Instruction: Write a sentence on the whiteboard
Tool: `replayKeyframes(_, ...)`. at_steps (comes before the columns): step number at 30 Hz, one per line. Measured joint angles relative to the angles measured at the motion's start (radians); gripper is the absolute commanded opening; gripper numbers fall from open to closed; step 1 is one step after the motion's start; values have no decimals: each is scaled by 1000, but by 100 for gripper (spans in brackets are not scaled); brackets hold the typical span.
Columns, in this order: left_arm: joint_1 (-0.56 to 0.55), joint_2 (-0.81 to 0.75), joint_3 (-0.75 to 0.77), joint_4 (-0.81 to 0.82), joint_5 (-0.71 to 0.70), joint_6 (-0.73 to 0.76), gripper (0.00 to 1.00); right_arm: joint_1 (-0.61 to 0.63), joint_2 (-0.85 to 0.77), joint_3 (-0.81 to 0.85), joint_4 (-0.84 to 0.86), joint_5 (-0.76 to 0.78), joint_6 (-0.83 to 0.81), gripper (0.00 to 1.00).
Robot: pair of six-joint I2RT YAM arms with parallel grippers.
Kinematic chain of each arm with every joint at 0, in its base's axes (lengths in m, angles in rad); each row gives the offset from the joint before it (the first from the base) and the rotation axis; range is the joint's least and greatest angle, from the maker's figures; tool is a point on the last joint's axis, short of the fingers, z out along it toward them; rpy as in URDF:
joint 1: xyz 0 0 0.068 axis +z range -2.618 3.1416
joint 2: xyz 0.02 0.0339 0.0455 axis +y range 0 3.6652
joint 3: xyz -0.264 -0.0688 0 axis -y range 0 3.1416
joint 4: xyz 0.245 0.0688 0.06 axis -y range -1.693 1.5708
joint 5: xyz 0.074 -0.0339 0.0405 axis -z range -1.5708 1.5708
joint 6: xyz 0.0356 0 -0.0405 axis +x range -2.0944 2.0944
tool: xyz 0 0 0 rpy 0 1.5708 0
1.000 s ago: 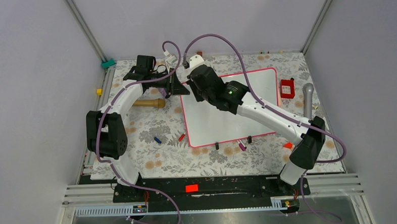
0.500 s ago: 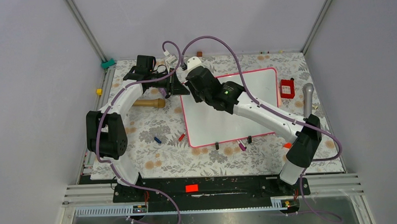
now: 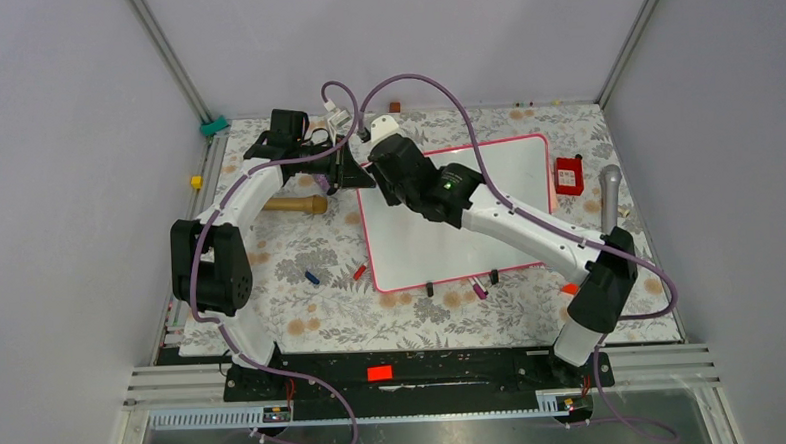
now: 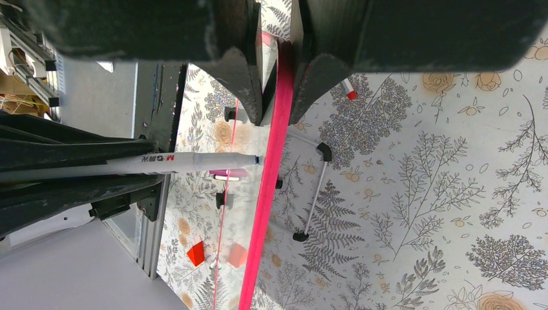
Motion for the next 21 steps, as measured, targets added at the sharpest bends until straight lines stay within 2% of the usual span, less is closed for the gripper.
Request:
replayKeyframes(13,0,0,0,0,-4,0,8,6,-61,-129,-1,-47,43,0)
replayKeyframes(21,-1,-1,0,-1,-2,0,8,7,-71,-137,-5,-58,51,0)
